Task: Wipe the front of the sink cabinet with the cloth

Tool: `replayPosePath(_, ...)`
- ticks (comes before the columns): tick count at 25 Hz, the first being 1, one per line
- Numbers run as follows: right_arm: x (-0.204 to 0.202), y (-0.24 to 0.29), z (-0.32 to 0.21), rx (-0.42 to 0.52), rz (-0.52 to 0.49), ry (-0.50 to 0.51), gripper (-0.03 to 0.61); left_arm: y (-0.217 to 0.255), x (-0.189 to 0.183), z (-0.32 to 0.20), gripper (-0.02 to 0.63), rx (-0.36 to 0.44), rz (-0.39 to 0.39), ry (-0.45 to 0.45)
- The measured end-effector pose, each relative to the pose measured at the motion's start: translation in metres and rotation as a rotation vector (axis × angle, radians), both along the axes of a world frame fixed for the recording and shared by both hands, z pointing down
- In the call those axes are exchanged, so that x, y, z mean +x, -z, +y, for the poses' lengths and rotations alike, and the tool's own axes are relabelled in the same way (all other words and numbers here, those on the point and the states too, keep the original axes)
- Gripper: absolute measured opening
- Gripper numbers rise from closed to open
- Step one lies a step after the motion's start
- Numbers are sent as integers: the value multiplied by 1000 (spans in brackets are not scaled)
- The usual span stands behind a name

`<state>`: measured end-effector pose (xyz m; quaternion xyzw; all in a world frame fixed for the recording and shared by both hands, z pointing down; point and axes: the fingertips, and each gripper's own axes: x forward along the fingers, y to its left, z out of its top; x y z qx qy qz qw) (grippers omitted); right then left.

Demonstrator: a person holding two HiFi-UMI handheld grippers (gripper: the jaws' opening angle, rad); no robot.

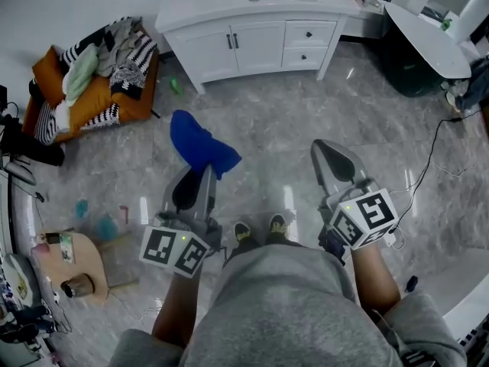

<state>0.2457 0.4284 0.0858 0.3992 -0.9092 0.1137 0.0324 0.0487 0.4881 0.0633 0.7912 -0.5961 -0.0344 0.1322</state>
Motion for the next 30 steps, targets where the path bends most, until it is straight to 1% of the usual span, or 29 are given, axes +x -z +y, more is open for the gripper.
replayPosePath(5,26,-1,-13,-19,-52,-9,-1,8,25,-10,60,21,-28,1)
replayPosePath(8,38,-5,-17,-41,-99,-9,-2,8,36,-15,60,24,-39,-3)
replayPosePath(13,46,-6,-27,-60,-131,-2,-2,11,46,-23,60,19,-55,-1)
replayPosePath(19,39,-7,-34,-54,-136,16,-2,11,41,-30,60,15,-63,12)
replayPosePath(23,34,-9,-41,-55,-136,11,-2,8,37,-38,60,18,-64,8)
replayPosePath(30,12,-12,-60,-48,-90,21,-1,-2,16,-63,60,14,-46,3)
